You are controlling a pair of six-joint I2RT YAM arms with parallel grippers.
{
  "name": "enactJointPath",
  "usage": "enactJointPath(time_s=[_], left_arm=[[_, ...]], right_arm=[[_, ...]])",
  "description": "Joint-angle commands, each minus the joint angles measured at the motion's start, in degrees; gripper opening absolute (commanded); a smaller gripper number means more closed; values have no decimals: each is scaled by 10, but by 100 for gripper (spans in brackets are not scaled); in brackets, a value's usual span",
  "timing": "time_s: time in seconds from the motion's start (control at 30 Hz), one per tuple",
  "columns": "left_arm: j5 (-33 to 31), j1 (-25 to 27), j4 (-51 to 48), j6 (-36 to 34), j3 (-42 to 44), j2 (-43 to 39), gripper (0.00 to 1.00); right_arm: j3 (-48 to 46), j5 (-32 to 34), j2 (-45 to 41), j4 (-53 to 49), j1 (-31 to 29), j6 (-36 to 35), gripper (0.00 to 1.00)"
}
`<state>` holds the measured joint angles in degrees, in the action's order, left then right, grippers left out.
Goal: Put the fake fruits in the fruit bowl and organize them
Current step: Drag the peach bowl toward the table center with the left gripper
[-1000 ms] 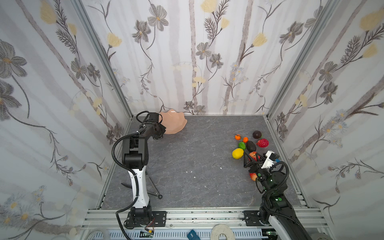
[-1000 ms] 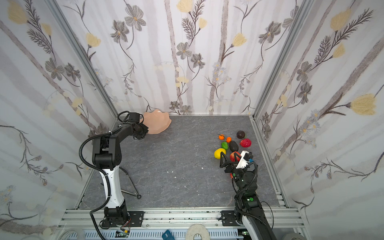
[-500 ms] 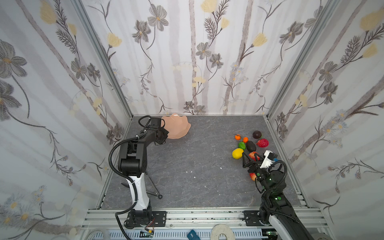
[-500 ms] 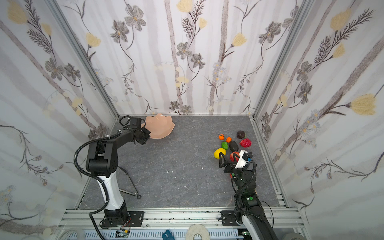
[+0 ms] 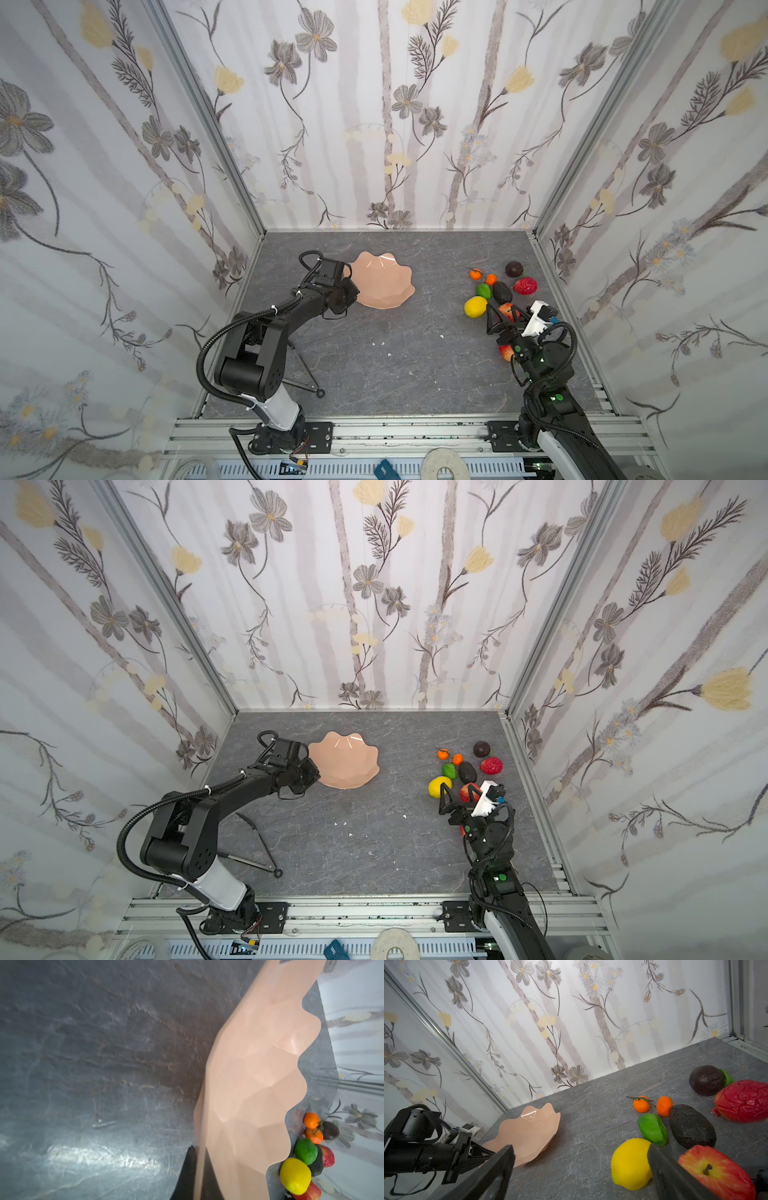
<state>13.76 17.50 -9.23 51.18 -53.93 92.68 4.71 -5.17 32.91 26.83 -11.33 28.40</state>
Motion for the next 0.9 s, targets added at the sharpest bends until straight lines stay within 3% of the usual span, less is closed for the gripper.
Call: enactJointPath(time_s=[0.0,0.2,0.47,0.87], left_arm=[[21,23,41,-6,41,-40,0],[59,89,44,-3,99,-106,0],[37,191,54,-2,153,-163,0],[30,235,96,-5,171,-142,3]], right_arm=[[2,12,-6,8,-1,-4,100],[6,22,-3,-2,-1,-1,100],[7,18,0,-5,-1,2,100],[5,23,3,-6,-2,1,100]])
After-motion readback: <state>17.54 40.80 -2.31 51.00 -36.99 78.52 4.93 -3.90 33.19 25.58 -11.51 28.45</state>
